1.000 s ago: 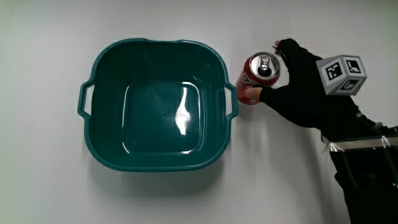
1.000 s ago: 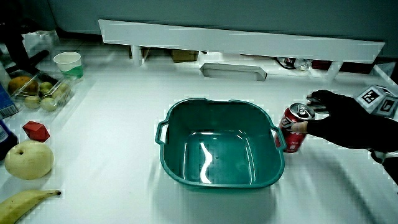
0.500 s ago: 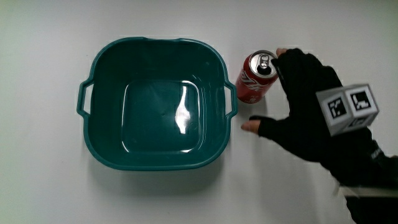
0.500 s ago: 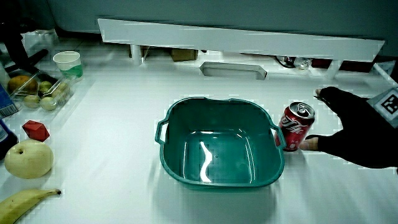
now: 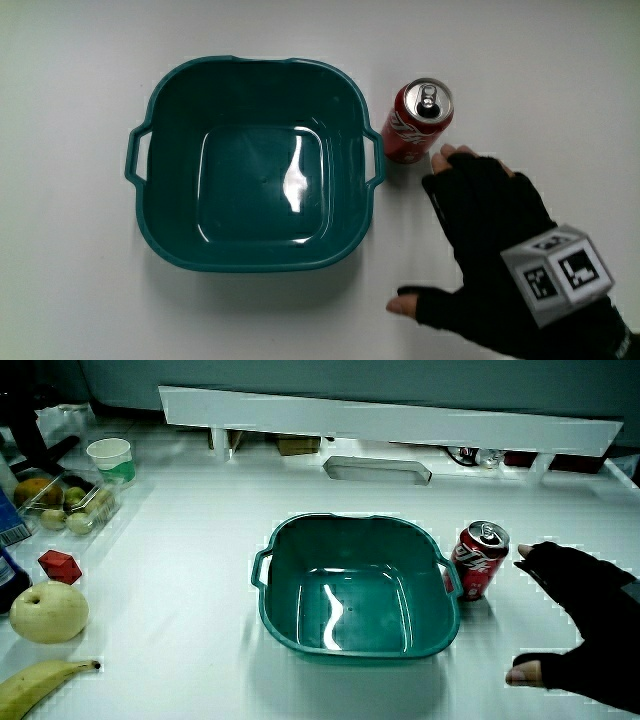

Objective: Place cola on desk

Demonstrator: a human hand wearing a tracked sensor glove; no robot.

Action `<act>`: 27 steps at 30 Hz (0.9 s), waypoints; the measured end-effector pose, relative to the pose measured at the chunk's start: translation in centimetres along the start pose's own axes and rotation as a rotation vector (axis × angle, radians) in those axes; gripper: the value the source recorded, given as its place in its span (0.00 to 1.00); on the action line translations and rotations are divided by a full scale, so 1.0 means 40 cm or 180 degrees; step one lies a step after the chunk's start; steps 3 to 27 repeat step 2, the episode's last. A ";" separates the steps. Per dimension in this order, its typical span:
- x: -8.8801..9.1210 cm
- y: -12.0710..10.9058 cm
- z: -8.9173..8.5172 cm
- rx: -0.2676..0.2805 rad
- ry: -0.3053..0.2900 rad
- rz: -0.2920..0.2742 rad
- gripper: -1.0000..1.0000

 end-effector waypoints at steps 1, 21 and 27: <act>-0.015 -0.008 0.019 0.0111 0.0115 0.0062 0.00; -0.026 -0.017 0.031 0.0035 0.0166 0.0074 0.00; -0.026 -0.017 0.031 0.0035 0.0166 0.0074 0.00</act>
